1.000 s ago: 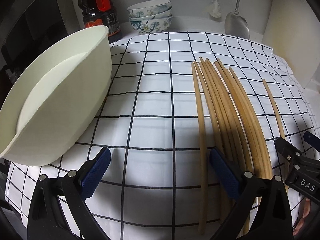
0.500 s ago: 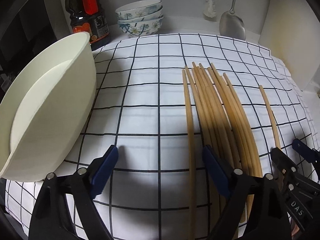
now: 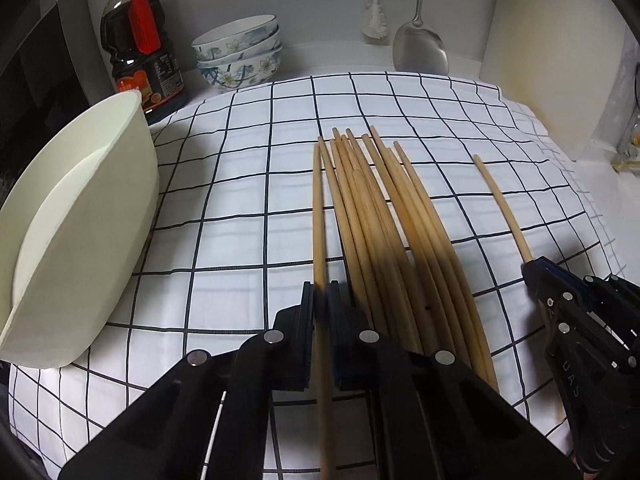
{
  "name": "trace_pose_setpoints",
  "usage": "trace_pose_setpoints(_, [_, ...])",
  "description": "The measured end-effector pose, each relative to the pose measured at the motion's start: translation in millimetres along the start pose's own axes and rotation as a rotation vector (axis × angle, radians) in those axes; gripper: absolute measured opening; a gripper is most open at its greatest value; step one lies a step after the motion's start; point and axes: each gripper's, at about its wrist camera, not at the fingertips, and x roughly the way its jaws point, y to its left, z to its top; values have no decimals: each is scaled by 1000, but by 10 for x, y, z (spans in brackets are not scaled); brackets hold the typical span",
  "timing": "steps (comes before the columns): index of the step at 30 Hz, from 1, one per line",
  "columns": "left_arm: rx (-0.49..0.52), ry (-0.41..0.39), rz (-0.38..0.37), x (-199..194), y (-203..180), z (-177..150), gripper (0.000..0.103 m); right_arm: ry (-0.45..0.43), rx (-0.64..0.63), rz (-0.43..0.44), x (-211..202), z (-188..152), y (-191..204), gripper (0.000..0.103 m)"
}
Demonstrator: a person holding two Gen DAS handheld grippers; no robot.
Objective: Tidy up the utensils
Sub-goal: 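Close the right tool on the loose wooden chopstick and lift it, then carry the chopstick into the white basin and open the right tool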
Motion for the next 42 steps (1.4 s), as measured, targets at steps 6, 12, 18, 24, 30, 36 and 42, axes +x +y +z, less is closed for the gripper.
trace_pose_setpoints(6, [-9, 5, -16, -5, 51, -6, 7, 3, 51, 40, -9, 11, -83, 6])
trace_pose_setpoints(12, [-22, 0, -53, -109, 146, -3, 7, -23, 99, 88, -101, 41, -143, 6])
trace_pose_setpoints(18, [-33, -44, -101, -401, 309, 71, 7, -58, 135, 149, -282, 109, -117, 6])
trace_pose_setpoints(24, [-57, -105, -134, -743, 646, 171, 7, -129, 166, 205, -562, 291, 37, 6])
trace_pose_setpoints(30, [-100, -182, -125, -1112, 1199, 266, 7, -183, 111, 301, -788, 598, 581, 6])
trace_pose_setpoints(36, [-163, -225, -47, -1246, 1867, 328, 7, -184, 26, 400, -811, 910, 1386, 6])
trace_pose_setpoints(42, [-223, -195, 21, -1079, 2470, 329, 7, -125, -32, 496, -654, 1158, 2162, 6])
